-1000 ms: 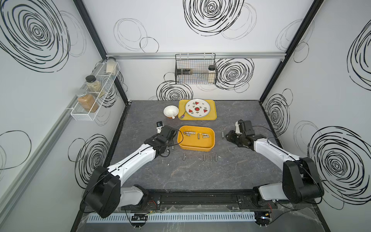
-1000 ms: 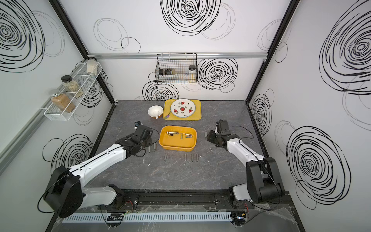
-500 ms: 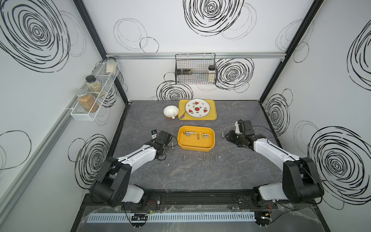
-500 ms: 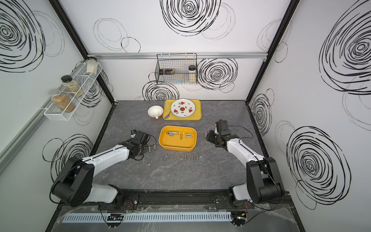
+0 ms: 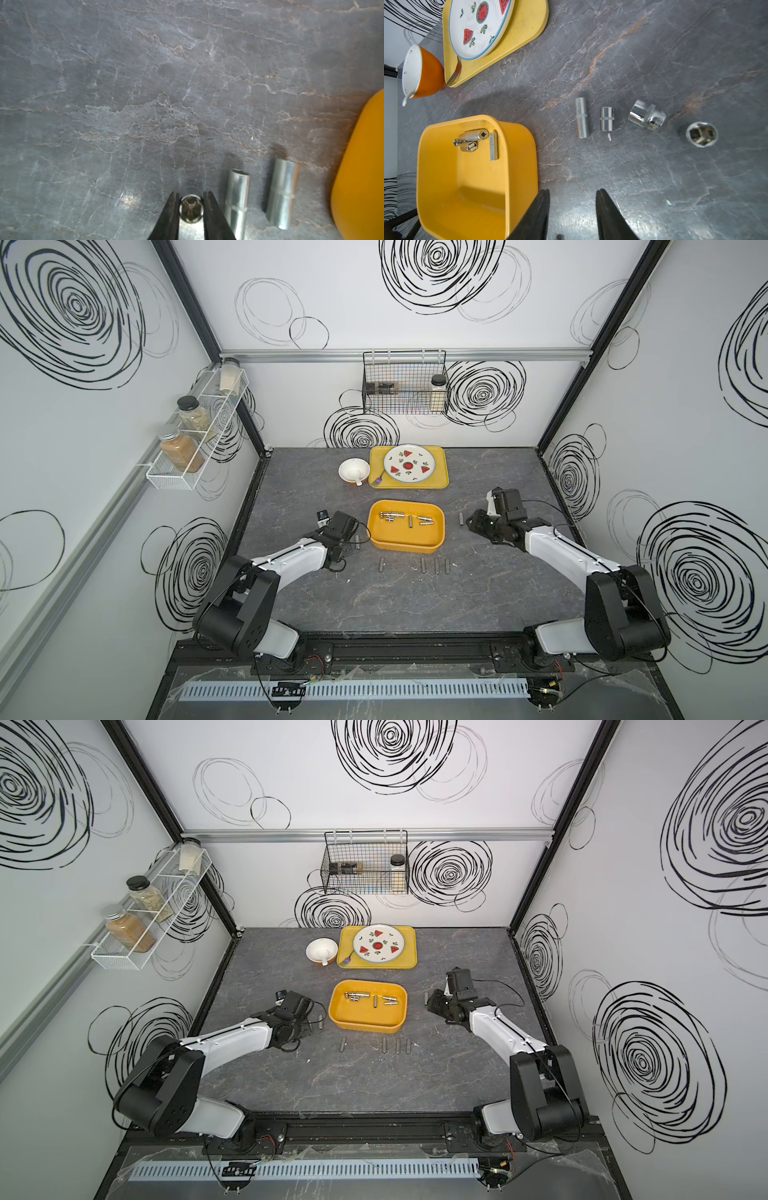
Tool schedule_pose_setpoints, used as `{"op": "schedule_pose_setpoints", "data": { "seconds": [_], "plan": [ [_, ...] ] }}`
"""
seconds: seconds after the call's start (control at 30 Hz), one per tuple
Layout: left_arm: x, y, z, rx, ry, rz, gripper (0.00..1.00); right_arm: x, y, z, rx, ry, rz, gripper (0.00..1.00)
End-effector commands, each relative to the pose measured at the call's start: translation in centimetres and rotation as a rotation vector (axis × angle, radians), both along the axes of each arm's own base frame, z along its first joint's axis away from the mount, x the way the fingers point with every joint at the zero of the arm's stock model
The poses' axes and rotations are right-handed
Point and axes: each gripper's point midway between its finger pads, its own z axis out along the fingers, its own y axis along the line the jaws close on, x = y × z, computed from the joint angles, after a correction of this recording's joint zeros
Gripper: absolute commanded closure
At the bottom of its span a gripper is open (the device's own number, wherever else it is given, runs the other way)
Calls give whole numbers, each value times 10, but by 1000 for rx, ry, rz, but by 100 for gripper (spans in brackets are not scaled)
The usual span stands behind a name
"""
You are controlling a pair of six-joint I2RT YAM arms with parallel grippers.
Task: Take out the socket from the storage box
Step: Place the socket head at the center of the board.
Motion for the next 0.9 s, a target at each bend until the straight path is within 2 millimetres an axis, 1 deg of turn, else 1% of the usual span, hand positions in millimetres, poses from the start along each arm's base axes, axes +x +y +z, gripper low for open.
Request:
{"op": "schedule_pose_setpoints", "data": {
  "seconds": [0.0, 0.07, 0.1, 0.13, 0.23, 0.33, 0.37, 0.43, 0.5, 0.57, 0.63, 0.67, 0.73, 0.87],
  "plan": [
    [2, -3, 0, -5, -16, -12, 67, 6, 4, 8, -2, -20, 16, 58],
    [2, -4, 1, -8, -15, -14, 65, 6, 5, 9, -1, -23, 18, 58],
    [4, -5, 4, -8, -22, -16, 64, 6, 5, 9, -2, -25, 18, 58],
    [4, -5, 6, -2, -29, -17, 61, 7, 5, 9, -4, -24, 18, 58],
    [6, -8, 18, -12, -56, -19, 57, 7, 3, 11, -15, -27, 16, 58],
    [7, -19, 41, -37, -104, -42, 51, 9, 3, 22, -19, -61, 16, 58],
    [8, -26, 52, -51, -124, -56, 50, 11, 4, 27, -19, -76, 22, 58],
    [8, -39, 75, -74, -159, -93, 50, 12, 13, 41, -17, -118, 52, 59],
    [6, -52, 103, -95, -203, -137, 49, 14, 28, 56, -18, -170, 98, 59],
    [2, -60, 125, -116, -233, -173, 49, 15, 47, 68, -31, -209, 155, 59],
    [-3, -68, 143, -158, -260, -222, 45, 15, 70, 74, -43, -226, 219, 59],
    [-7, -75, 151, -193, -268, -271, 44, 15, 83, 75, -58, -233, 267, 59],
    [-15, -82, 162, -221, -265, -336, 44, 15, 106, 72, -81, -228, 338, 59],
    [-31, -68, 171, -172, -262, -362, 44, 15, 152, 60, -153, -216, 483, 59]
  ]
}}
